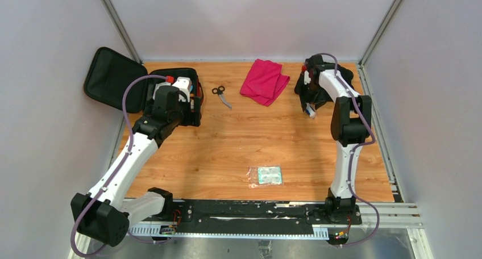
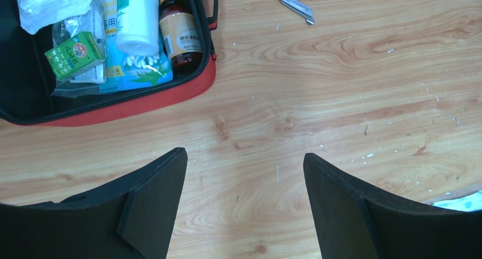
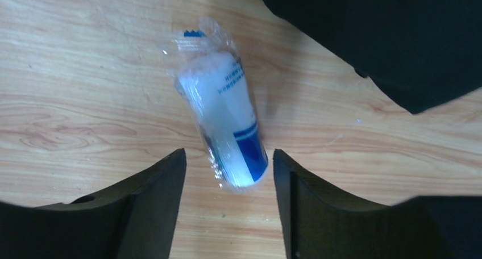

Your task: Organize the medicine kit

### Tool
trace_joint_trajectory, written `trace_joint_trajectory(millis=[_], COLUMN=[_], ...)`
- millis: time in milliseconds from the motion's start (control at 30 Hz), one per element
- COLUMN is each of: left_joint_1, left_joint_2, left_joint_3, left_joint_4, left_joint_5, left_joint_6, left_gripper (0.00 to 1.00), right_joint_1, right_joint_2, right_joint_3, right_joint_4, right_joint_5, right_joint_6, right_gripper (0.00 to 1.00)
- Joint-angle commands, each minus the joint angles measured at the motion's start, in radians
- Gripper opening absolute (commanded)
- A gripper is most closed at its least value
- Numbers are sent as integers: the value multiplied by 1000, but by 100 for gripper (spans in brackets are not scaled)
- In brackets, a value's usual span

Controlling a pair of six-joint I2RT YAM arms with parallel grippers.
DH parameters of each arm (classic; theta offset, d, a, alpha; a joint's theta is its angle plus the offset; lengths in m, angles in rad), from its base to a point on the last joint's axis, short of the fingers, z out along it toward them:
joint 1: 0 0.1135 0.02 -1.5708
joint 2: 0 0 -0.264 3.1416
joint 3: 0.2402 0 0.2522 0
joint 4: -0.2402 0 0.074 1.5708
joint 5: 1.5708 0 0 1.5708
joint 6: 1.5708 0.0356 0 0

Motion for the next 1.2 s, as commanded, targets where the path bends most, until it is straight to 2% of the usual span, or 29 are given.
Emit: trace_joint_trajectory(millis=[0, 167, 367, 600, 733, 800, 900, 1000, 1067, 1167], left_joint_1=[-8, -8, -8, -9, -10, -11, -11, -12, -13, -17], left_joint_2=[-5, -3, 0, 0, -23, -48, -108, -196, -258, -339], left_joint_3=[-9, -8, -7, -9, -14, -27, -83, -190, -247, -293], left_joint_4=[12, 12, 12, 20, 53, 88, 165, 305, 379, 406], left_joint_5=[-18, -15, -21, 11, 103, 176, 289, 386, 419, 416], left_joint_6=[13, 14, 12, 3, -37, -100, -282, -493, -604, -700], left_gripper=[81, 81, 81, 81, 82, 82, 83, 82, 82, 82], right_joint_1=[-7, -7, 1, 81, 147, 208, 330, 466, 537, 622], right_joint_2=[61, 79, 21, -201, -378, -464, -623, -762, -829, -896], right_joint_3=[51, 57, -17, -239, -421, -516, -659, -796, -877, -946], right_joint_4=[-38, -35, 1, 113, 239, 312, 429, 659, 806, 965], right_joint_5=[-17, -43, -114, -194, -317, -375, -348, -348, -344, -316], right_joint_6=[-18, -15, 26, 112, 217, 301, 412, 544, 641, 736], right_gripper=[59, 49, 30, 24, 23, 23, 22, 22, 21, 20])
